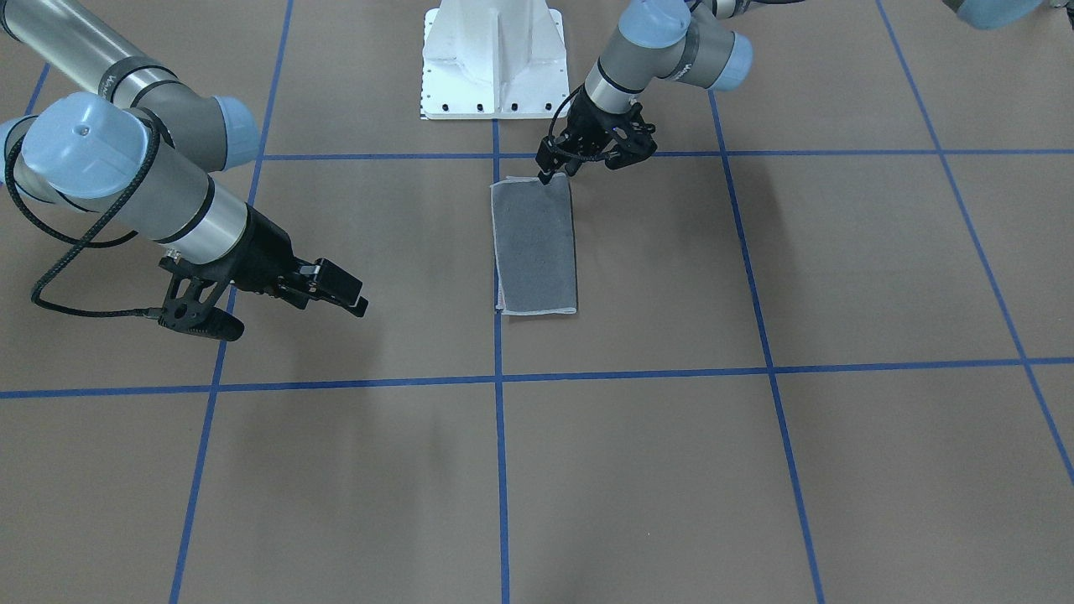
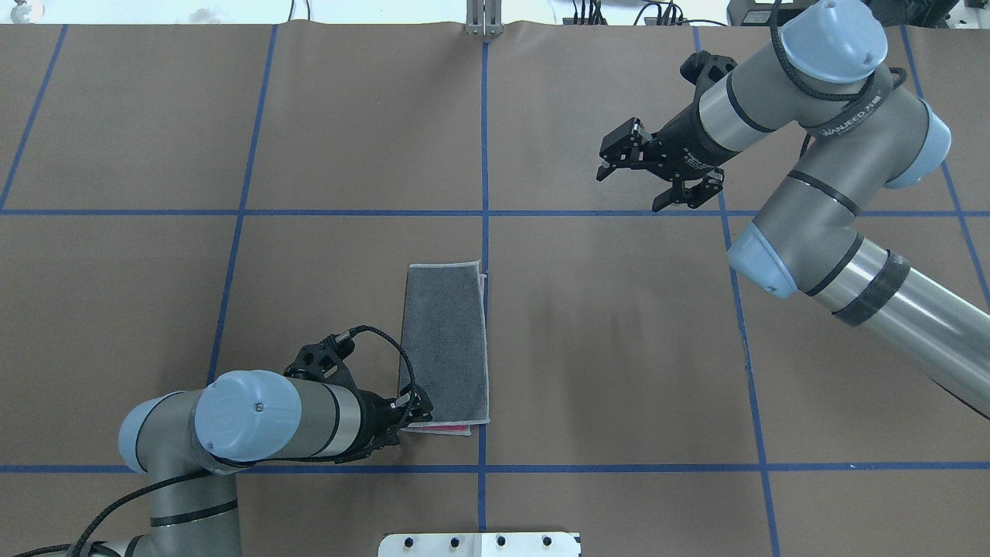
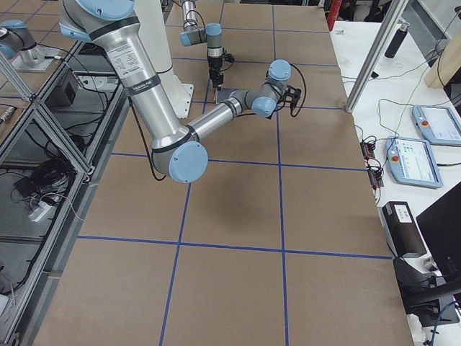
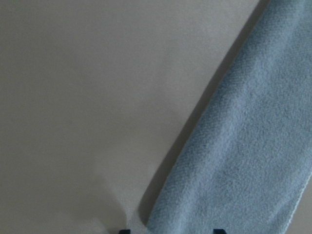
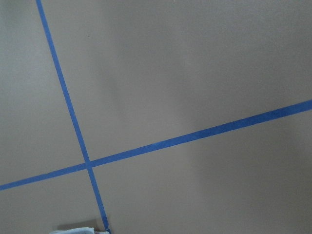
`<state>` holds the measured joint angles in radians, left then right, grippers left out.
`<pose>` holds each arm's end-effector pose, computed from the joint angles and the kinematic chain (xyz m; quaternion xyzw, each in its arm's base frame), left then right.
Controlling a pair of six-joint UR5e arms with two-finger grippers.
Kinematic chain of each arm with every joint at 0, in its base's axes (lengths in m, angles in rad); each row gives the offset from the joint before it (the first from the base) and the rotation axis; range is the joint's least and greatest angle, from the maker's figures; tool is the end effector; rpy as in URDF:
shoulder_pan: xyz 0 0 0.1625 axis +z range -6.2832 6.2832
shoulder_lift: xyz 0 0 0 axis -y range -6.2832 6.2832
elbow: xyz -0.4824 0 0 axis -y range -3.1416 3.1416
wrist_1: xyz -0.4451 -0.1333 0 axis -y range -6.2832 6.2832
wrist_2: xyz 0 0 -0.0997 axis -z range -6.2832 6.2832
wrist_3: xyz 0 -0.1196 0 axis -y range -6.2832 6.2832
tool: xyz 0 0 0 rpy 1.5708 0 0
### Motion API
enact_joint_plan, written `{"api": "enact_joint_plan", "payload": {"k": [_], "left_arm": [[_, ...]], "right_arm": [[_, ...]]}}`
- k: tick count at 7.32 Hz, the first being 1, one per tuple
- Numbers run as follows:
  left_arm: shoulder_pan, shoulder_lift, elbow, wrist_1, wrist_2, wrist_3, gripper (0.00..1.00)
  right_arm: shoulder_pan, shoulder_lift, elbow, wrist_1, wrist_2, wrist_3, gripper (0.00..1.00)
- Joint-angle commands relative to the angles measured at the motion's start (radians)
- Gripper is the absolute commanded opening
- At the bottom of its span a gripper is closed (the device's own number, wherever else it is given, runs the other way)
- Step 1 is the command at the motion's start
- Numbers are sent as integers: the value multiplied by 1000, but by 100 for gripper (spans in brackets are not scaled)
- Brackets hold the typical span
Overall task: Fold towel twice with both arms
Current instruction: 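Grasp the near end of the grey towel strip with the left gripper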
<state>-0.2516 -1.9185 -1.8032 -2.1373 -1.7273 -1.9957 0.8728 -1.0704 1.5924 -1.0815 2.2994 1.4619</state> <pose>0.6352 -0.2817 0.3298 -0.1122 0.5330 -0.2379 0.8042 -0.4382 -0.6059 0.3267 -0.0616 -0.5461 0.1445 0.8229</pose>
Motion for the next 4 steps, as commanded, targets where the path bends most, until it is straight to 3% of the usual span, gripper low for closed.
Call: {"api": "enact_joint_plan", "payload": {"k": [1,2,3,4], "left_arm": [[0,-7,7,0,0,0,56],[0,-8,5,0,0,0,43],[-1,-8,5,0,0,-2,17],[-1,-8,4,0,-2,-23,0]], "right_arm": [[0,0,-2,0,0,0,100],[0,1,-6,0,0,0,100],[0,1,-9,2,0,0,100],[0,1,-12,2,0,0,100]]}}
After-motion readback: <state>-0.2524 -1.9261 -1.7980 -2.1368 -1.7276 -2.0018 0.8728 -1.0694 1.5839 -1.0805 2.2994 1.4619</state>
